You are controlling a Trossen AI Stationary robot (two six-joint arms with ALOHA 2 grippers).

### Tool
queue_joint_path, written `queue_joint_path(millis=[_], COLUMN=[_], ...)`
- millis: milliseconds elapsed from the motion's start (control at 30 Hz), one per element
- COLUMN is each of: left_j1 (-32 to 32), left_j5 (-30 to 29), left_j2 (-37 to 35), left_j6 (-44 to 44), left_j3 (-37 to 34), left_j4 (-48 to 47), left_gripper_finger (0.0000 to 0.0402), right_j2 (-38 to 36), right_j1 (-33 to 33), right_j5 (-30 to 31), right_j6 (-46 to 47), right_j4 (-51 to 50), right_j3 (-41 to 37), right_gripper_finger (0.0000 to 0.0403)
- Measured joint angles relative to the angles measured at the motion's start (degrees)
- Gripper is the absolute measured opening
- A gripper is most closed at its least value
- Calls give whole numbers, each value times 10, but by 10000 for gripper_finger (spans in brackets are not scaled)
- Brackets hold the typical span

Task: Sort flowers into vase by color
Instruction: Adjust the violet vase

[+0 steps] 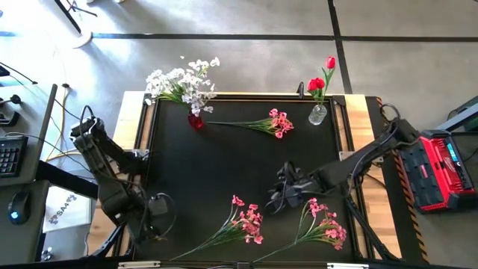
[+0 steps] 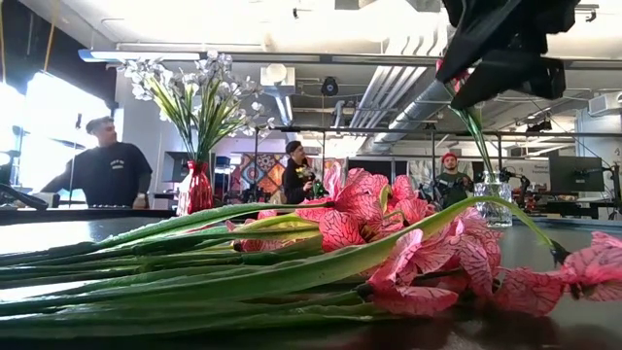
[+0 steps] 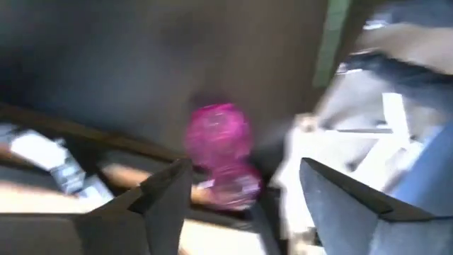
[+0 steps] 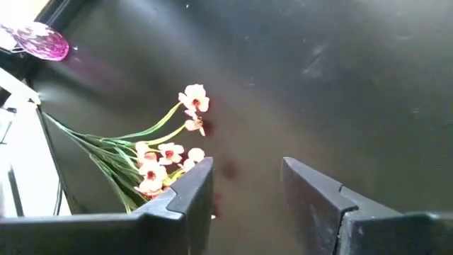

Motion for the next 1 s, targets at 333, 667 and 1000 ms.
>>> queue_joint_path(millis=[333,667,1000], left_j1=[-38,-99,-155], left_j5=[-33,-36,-77], left_j2=[2,2,2], left_j6=[2,-33,-27], left_j3=[0,-44,-88], left_j4=[58,67,77], left_gripper_finger=[296,343,353], right_j2=[78,81,81], right_j1=[23,14,13], right_j5=[-43,-77,-77], right_j6=[31,17,17], right_j4=[53,64,72], right_j3=[0,0,0], right_gripper_finger=[154,154,154])
